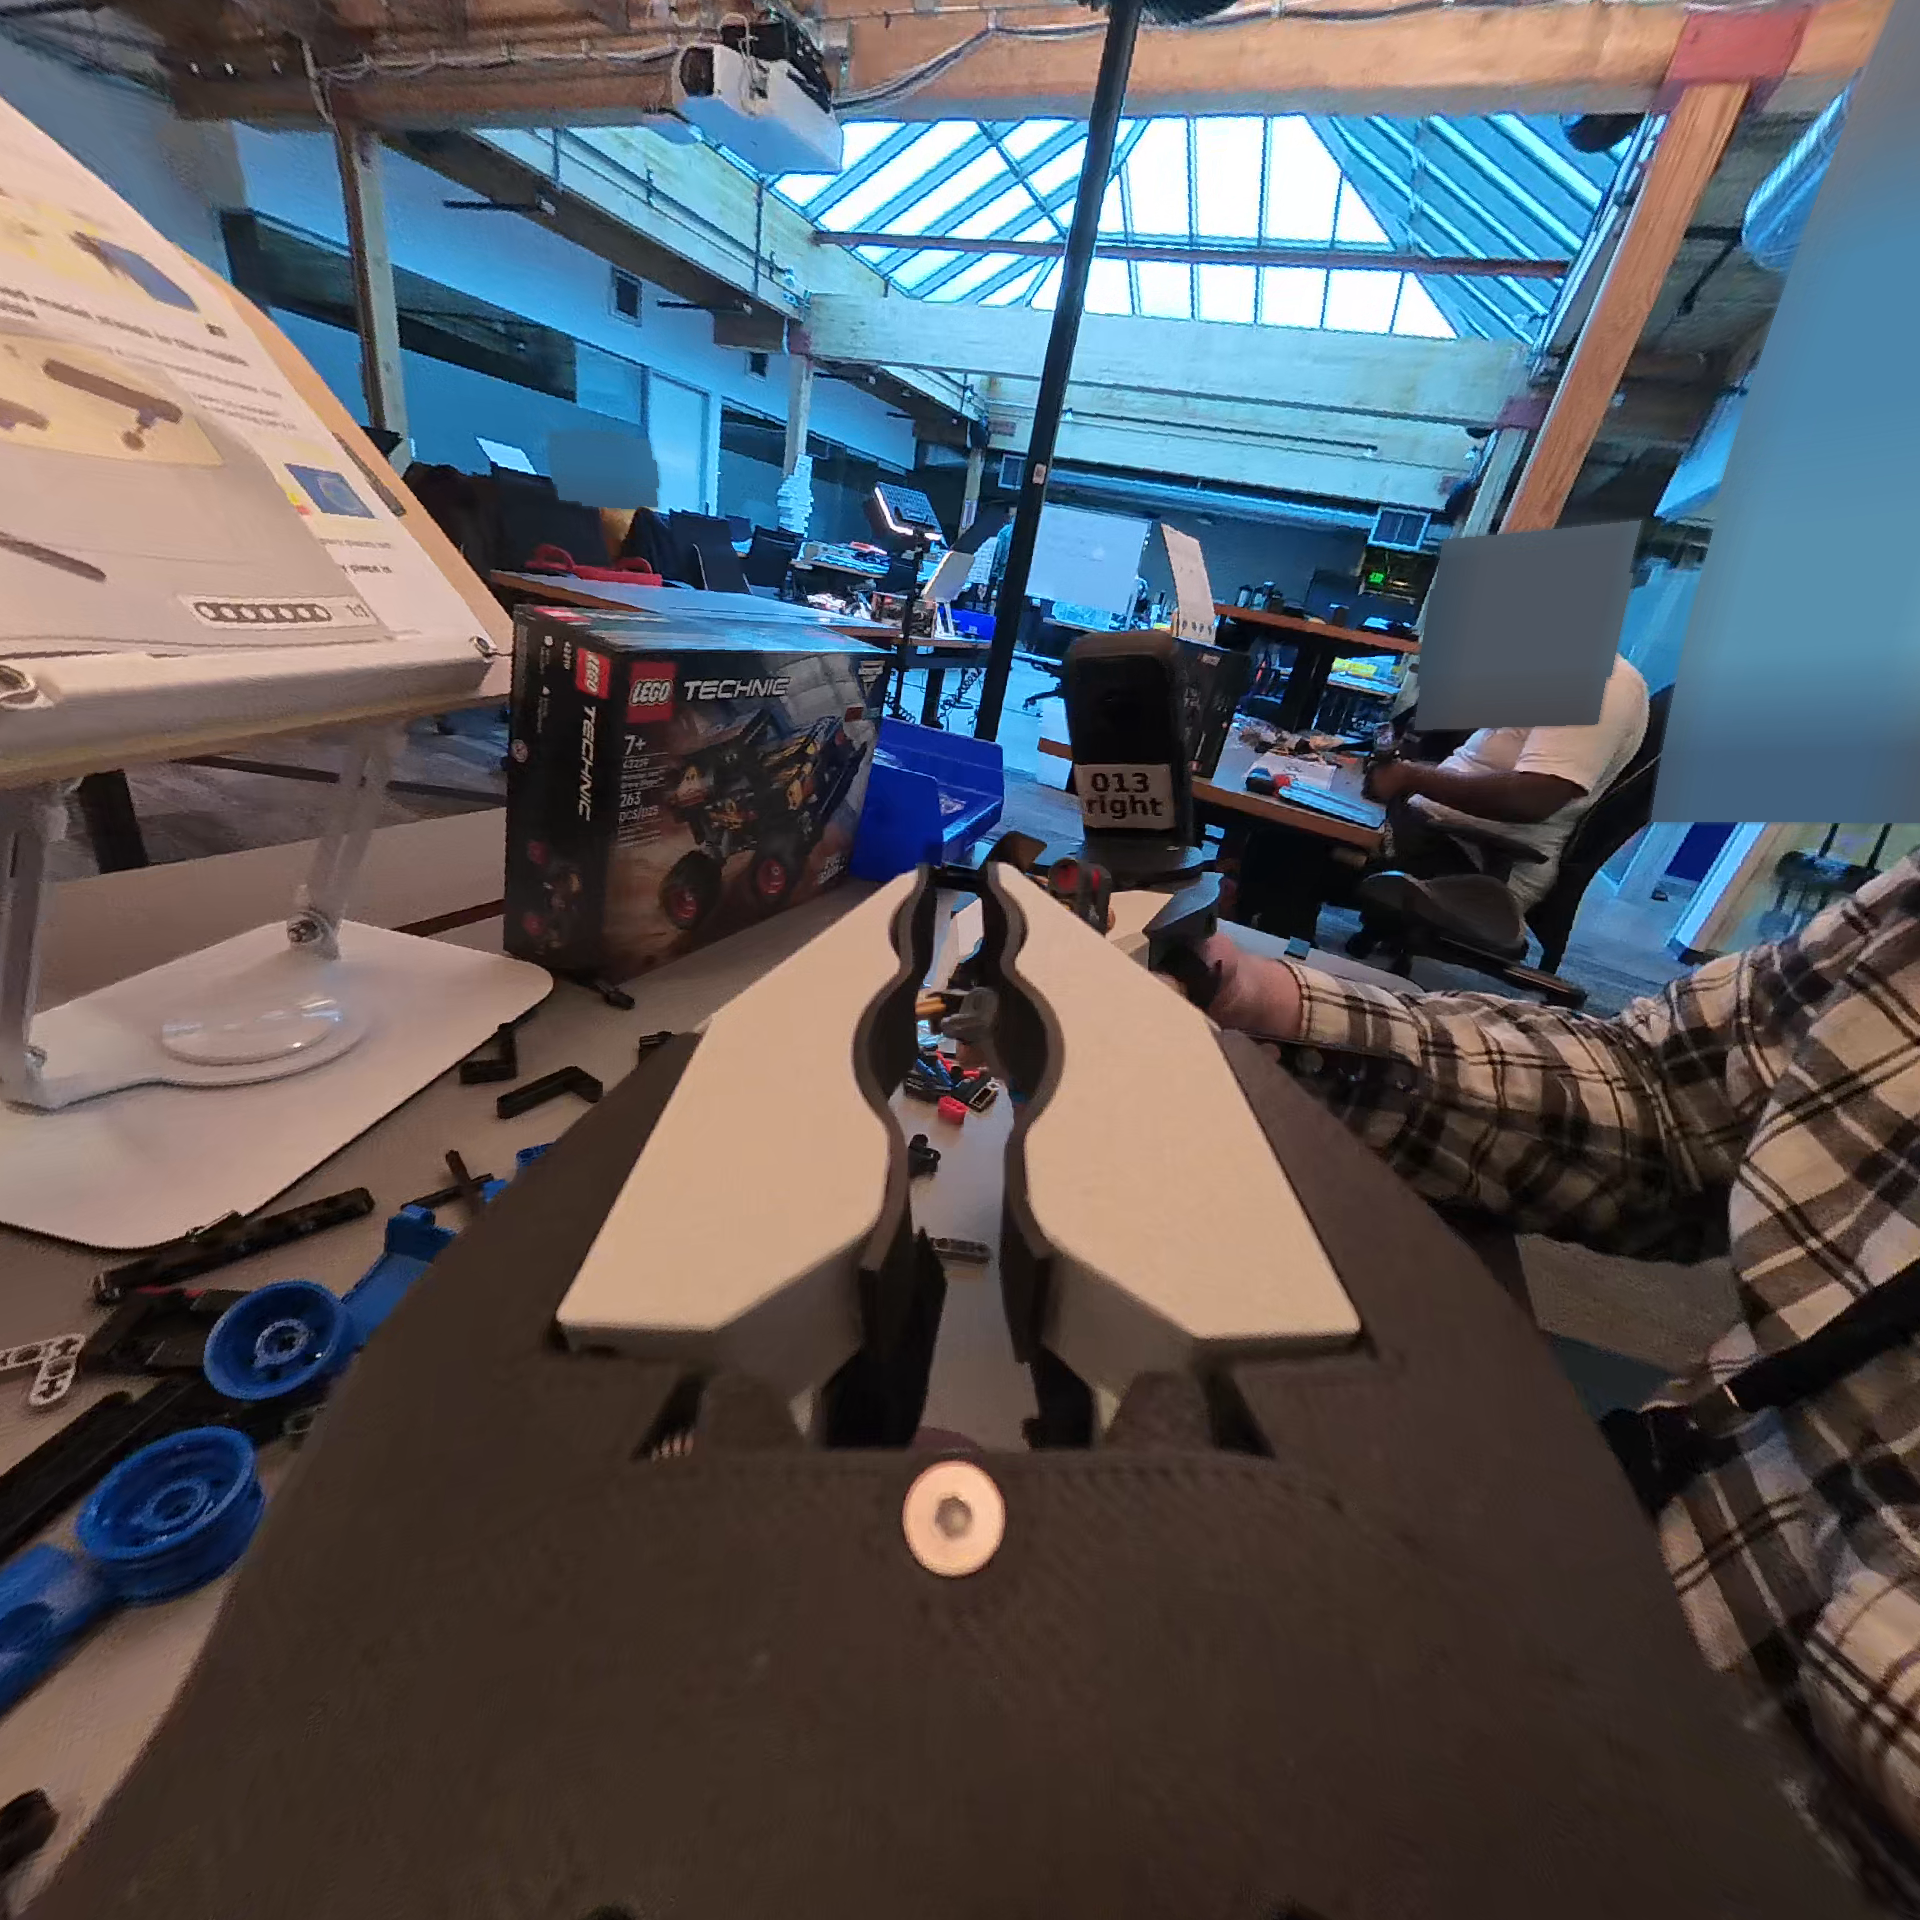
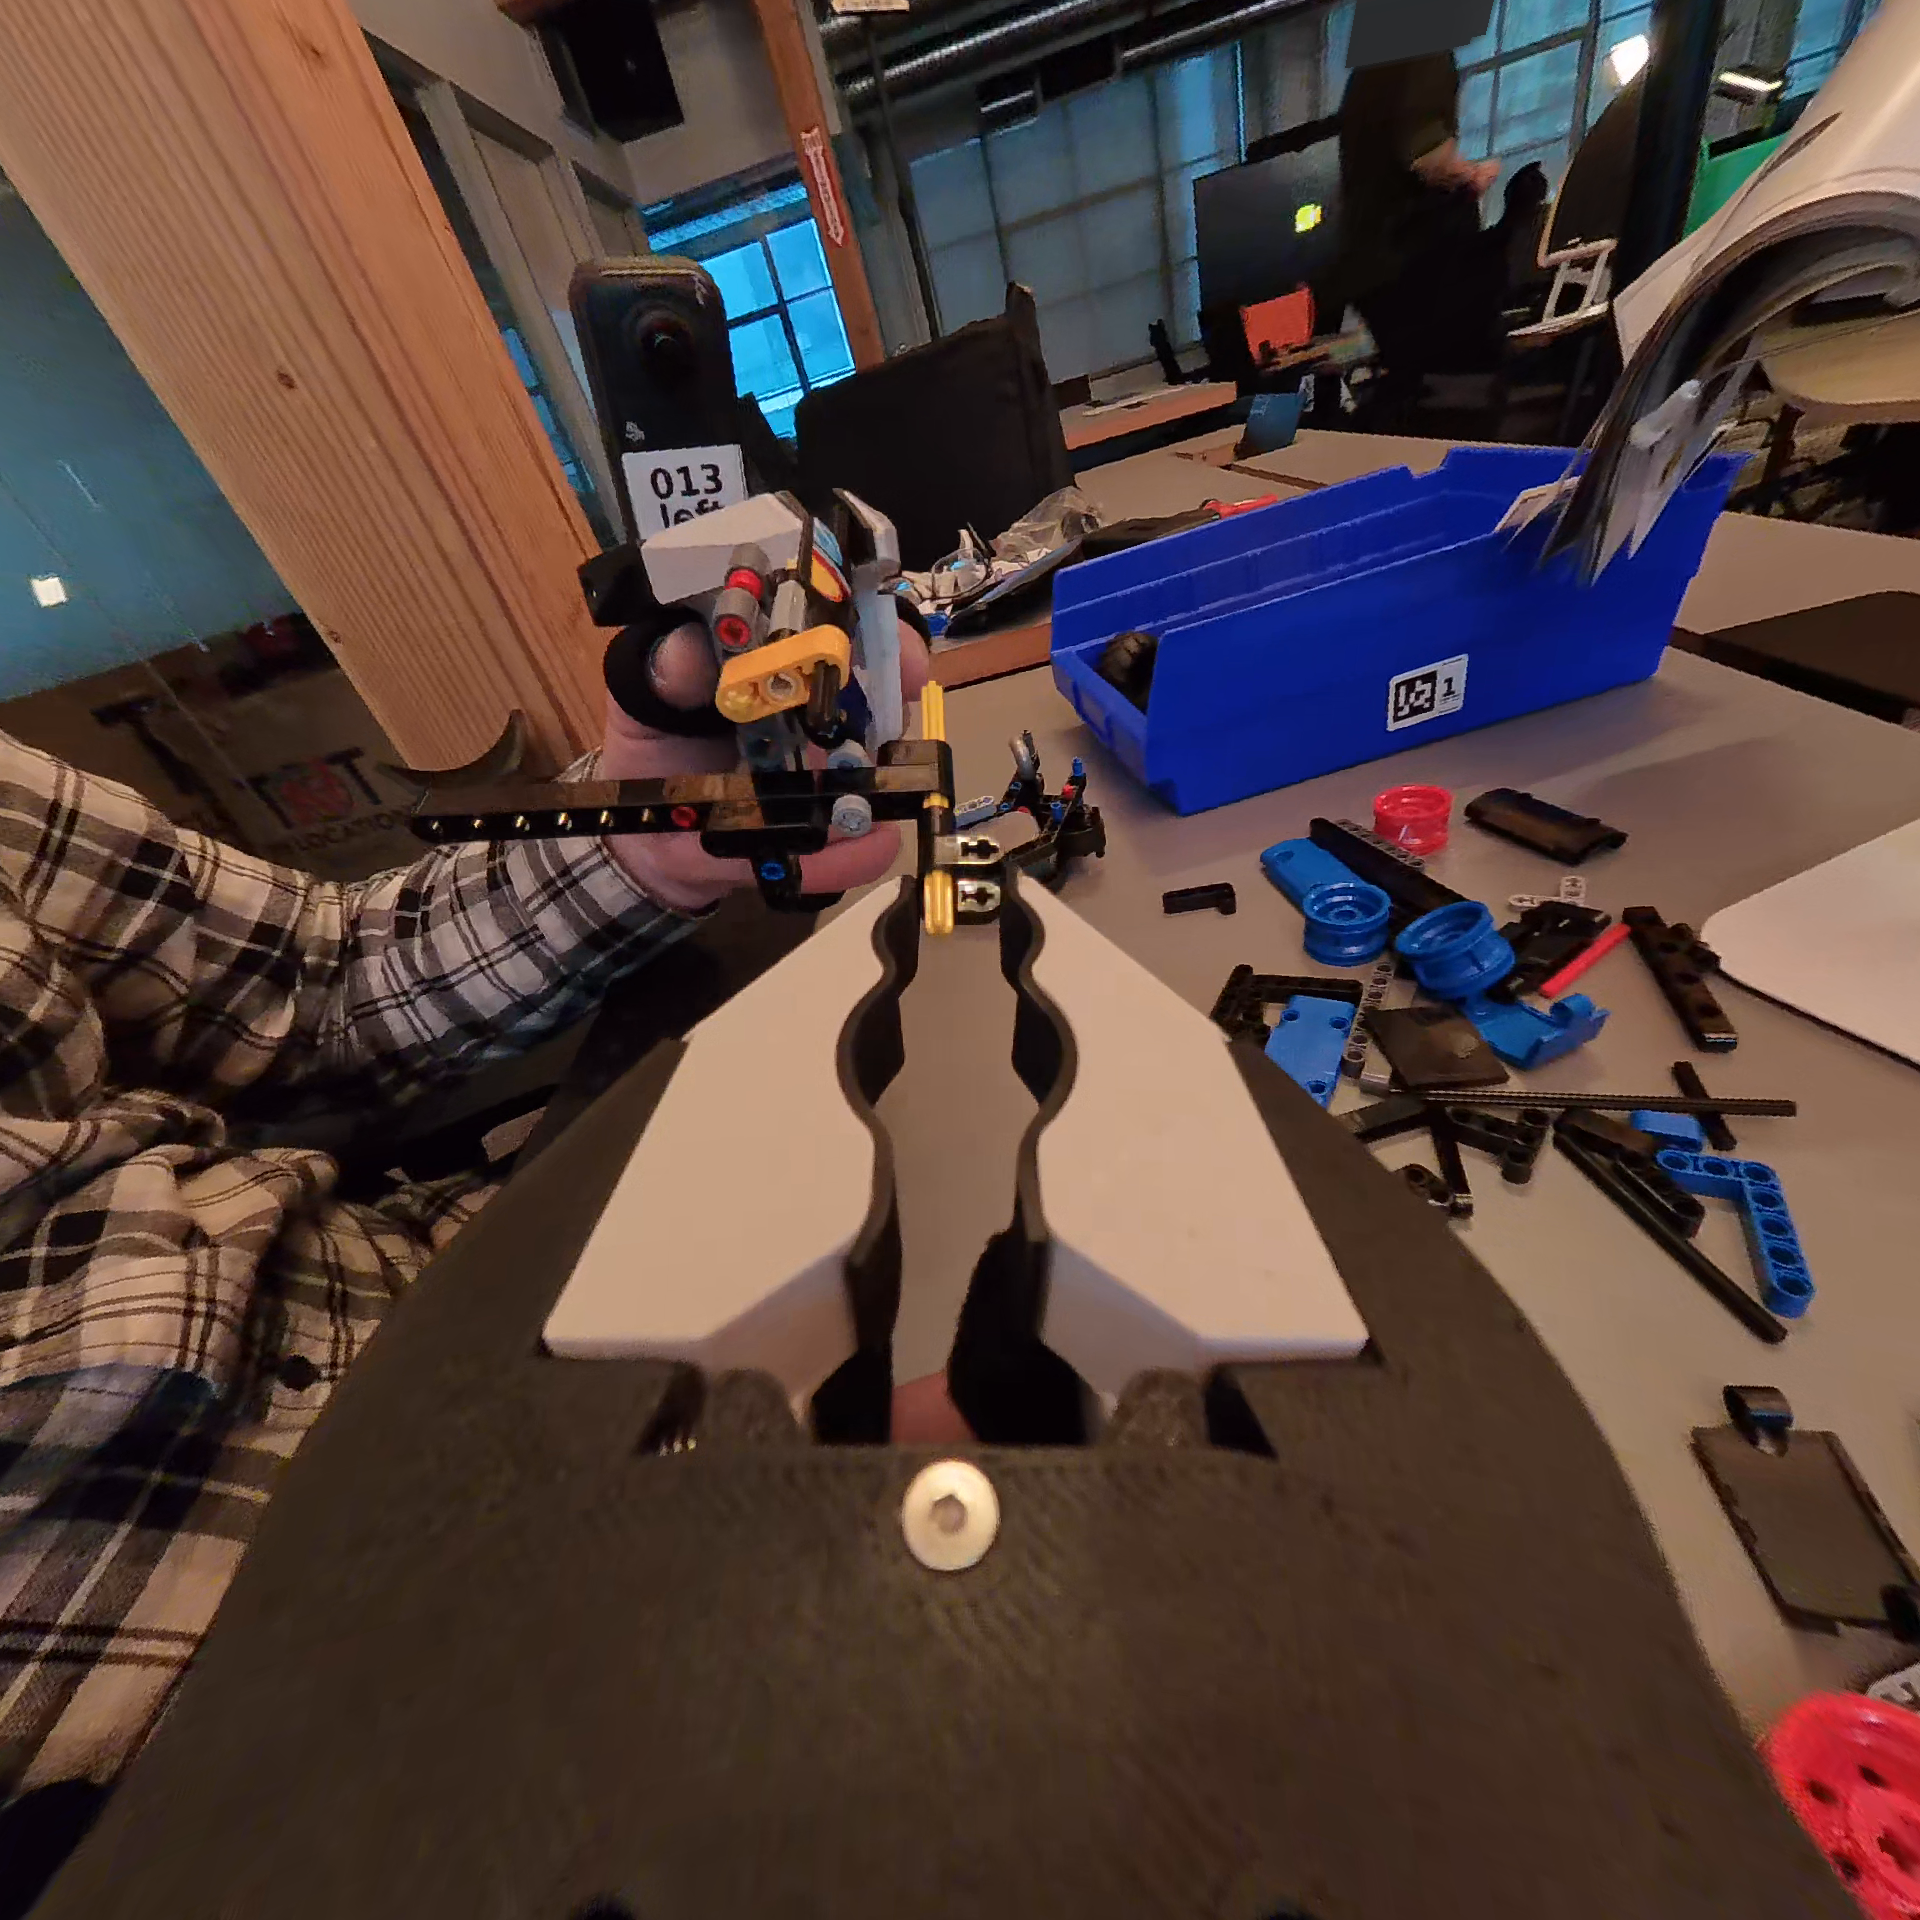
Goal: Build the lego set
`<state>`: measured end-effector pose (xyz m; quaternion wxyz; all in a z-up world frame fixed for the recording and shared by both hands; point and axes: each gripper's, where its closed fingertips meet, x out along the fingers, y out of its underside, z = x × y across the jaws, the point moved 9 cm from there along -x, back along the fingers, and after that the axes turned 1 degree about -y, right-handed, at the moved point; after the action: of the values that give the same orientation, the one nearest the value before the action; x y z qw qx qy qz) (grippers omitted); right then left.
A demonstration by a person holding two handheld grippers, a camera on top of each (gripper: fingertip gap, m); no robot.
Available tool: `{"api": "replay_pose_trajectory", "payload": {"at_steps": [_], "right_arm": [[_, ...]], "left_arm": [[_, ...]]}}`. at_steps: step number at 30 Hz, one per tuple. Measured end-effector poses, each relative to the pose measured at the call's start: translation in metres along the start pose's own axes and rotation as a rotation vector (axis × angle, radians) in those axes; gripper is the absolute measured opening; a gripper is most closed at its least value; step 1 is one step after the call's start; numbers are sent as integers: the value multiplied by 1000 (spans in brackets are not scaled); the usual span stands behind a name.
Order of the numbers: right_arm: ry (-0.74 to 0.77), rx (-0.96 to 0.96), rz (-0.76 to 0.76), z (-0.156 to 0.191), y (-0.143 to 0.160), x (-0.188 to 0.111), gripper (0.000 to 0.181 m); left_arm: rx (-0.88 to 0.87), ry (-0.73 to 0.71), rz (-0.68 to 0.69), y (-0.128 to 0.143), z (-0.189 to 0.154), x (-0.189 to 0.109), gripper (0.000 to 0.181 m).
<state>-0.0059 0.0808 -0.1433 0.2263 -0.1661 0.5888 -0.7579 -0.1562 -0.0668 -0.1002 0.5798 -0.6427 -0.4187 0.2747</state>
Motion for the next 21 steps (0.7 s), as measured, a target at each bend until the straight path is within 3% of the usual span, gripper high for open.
{"api": "replay_pose_trajectory", "payload": {"at_steps": [10,14,17,21], "right_arm": [[-71,46,14,2,3,2,13],[-19,66,3,-5,5,3,18],[60,45,19,-10,5,2,44],[173,-7,47,-16,5,-1,47]], "left_arm": [[130,6,-6,1,-13,0,4],[216,-40,8,2,-18,1,1],[321,-157,28,4,-18,1,0],[456,-351,126,10,-11,3,0]]}}
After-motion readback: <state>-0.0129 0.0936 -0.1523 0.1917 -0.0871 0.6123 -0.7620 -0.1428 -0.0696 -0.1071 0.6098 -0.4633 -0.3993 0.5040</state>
